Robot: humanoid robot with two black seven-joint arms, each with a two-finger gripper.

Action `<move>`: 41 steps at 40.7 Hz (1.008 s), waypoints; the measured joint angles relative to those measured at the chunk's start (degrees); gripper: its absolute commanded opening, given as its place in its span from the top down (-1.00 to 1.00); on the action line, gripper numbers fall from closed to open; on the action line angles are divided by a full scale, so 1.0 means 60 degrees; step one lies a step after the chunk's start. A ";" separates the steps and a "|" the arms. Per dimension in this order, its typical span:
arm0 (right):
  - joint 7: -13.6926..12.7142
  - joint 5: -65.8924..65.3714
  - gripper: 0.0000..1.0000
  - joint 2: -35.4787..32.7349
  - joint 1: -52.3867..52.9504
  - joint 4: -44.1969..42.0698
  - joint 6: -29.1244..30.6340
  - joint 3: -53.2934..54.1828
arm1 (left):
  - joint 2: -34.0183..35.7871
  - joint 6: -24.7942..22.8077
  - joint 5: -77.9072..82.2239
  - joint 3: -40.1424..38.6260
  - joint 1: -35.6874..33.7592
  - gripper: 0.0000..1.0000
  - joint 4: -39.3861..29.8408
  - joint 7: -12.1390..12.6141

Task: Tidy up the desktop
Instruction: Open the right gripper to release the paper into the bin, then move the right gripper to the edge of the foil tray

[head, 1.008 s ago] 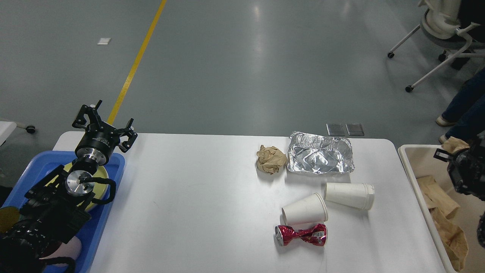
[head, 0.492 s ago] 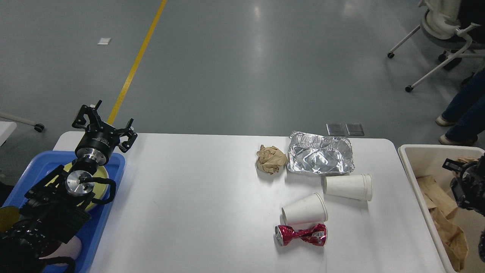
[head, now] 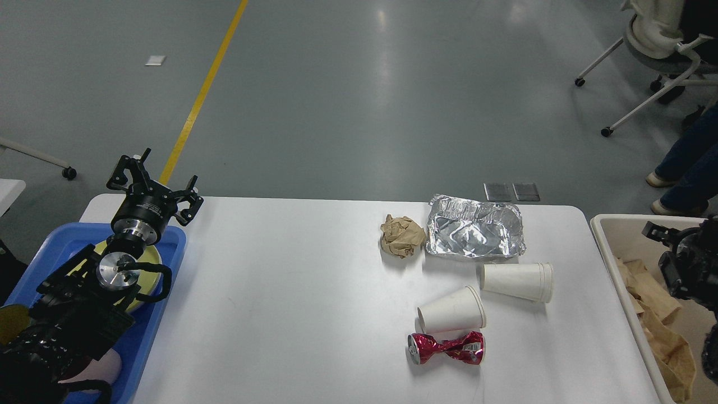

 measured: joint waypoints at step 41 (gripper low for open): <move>0.0020 -0.0009 -1.00 0.0670 1.0614 1.3185 0.3393 0.0503 | 0.0003 0.0000 -0.0004 0.0000 0.0001 -0.96 -0.0004 -0.0001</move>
